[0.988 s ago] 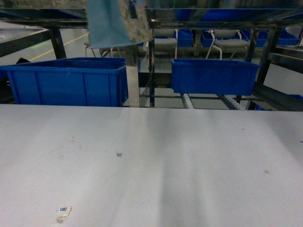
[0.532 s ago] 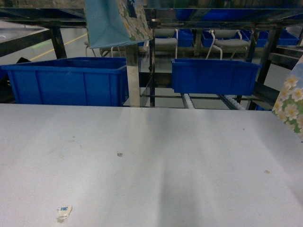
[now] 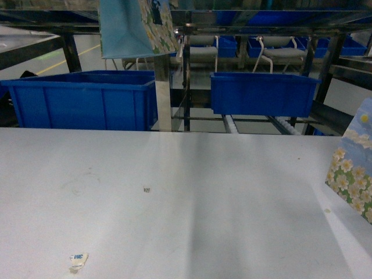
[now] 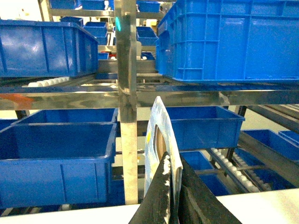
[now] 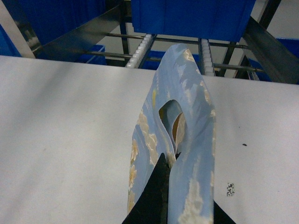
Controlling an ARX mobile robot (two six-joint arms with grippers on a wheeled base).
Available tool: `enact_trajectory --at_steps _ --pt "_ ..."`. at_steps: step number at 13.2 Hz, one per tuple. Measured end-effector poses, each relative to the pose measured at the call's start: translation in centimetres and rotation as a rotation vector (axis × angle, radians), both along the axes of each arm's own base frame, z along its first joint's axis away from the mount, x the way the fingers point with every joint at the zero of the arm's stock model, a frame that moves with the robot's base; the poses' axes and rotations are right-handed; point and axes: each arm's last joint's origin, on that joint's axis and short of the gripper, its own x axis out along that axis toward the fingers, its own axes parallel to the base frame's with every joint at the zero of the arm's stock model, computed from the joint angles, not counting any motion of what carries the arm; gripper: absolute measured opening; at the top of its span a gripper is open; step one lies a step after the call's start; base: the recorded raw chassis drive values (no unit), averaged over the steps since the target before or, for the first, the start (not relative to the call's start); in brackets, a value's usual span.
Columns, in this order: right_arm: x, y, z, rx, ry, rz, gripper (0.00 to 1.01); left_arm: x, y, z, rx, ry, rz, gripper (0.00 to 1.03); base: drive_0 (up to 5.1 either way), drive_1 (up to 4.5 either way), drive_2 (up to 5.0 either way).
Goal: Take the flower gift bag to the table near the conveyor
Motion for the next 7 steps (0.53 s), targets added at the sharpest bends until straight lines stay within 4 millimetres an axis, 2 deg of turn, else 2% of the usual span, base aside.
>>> enact_trajectory --at_steps 3,7 --pt "0.5 -0.6 -1.2 0.0 0.031 0.025 0.02 0.0 0.0 0.0 0.0 0.0 0.001 0.02 0.0 0.0 0.0" --pt "3.9 -2.3 -2.3 -0.009 0.024 0.027 0.02 0.0 0.0 0.0 0.0 0.0 0.001 0.02 0.0 0.0 0.0"
